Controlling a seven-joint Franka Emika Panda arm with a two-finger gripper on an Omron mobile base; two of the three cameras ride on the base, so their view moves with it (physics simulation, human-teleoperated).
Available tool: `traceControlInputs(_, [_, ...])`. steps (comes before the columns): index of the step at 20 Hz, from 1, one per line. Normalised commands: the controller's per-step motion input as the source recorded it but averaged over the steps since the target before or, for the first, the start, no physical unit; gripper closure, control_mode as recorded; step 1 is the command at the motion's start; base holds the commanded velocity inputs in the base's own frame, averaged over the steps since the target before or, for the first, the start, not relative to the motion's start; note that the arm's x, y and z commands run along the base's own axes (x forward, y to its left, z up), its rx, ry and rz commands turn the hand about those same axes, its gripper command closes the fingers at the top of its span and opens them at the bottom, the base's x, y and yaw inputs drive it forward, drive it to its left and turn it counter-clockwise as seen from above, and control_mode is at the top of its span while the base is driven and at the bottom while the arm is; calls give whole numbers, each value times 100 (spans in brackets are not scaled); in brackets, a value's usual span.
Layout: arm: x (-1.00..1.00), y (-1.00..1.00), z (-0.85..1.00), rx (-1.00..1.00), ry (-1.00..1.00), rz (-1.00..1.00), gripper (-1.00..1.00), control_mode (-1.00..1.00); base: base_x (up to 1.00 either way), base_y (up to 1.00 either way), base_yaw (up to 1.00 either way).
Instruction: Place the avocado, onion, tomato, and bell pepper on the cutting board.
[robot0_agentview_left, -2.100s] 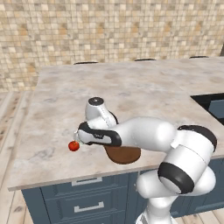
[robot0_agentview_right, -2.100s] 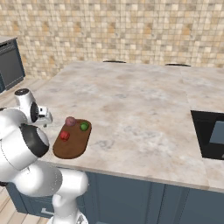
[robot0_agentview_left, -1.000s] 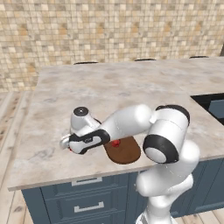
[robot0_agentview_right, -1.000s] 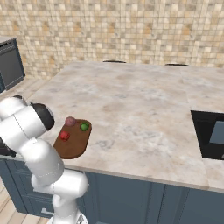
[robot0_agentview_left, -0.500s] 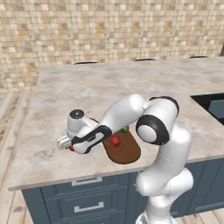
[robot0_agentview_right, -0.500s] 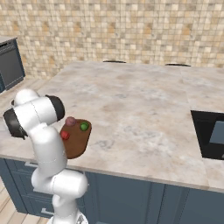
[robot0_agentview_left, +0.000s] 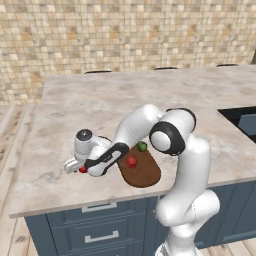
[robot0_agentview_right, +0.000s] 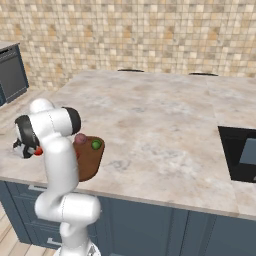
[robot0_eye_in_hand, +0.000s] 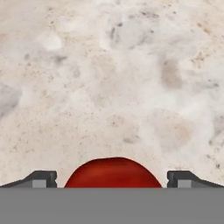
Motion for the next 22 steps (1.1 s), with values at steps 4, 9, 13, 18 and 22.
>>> traceControlInputs(4, [12,6,-20,-3,1,-1,100,-100,0,0,0])
traceControlInputs(9, [-1,-4,9,0,0,-1,100,-100,0,0,0])
traceControlInputs(13, [-7,-18,43,0,0,-2,100,-100,0,0,0])
traceControlInputs(18, [-2,-22,75,2,0,-3,100,-100,0,0,0])
traceControlInputs(22, [-8,-37,78,2,0,-6,100,-100,0,0,0])
